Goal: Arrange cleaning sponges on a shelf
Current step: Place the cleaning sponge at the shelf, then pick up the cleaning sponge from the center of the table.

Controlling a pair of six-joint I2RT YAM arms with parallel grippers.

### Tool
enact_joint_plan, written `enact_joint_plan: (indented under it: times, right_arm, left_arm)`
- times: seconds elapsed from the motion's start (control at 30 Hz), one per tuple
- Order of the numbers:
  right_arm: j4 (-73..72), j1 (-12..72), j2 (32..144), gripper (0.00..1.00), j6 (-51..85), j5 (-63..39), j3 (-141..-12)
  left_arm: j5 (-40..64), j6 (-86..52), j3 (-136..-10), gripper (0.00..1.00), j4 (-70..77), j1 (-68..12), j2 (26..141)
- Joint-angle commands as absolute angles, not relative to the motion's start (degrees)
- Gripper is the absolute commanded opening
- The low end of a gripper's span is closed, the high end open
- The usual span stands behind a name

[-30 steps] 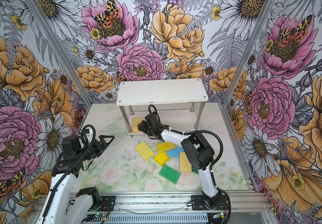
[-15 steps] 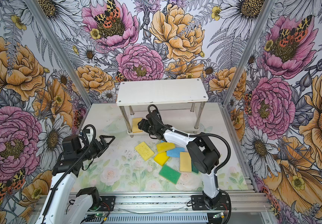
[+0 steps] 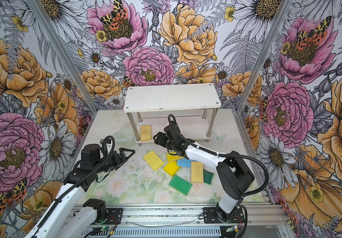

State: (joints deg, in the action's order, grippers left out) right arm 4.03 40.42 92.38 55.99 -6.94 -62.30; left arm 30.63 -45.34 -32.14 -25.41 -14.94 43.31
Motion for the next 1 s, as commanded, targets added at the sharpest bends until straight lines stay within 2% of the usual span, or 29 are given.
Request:
enact_joint_plan:
  times: [0.0, 0.17, 0.57, 0.97]
  right_arm:
    - [6.5, 40.1, 87.0, 0.67, 52.8, -9.1, -58.6]
    - [11.2, 39.3, 82.5, 0.67, 49.5, -13.1, -54.8]
    - [12.0, 37.2, 78.2, 0.67, 48.3, -15.3, -49.9]
    - [11.9, 35.8, 77.6, 0.67, 47.9, -15.3, -48.5]
  left_arm:
    - [21.6, -53.3, -28.8, 0.95, -16.4, -20.8, 46.6]
    - [19.1, -57.2, -27.1, 0.90, -9.3, -24.9, 54.2]
    - [18.6, -60.3, -29.2, 0.72, -0.5, -25.9, 70.8]
    - [19.7, -60.9, -30.8, 0.58, 5.2, -25.9, 80.4]
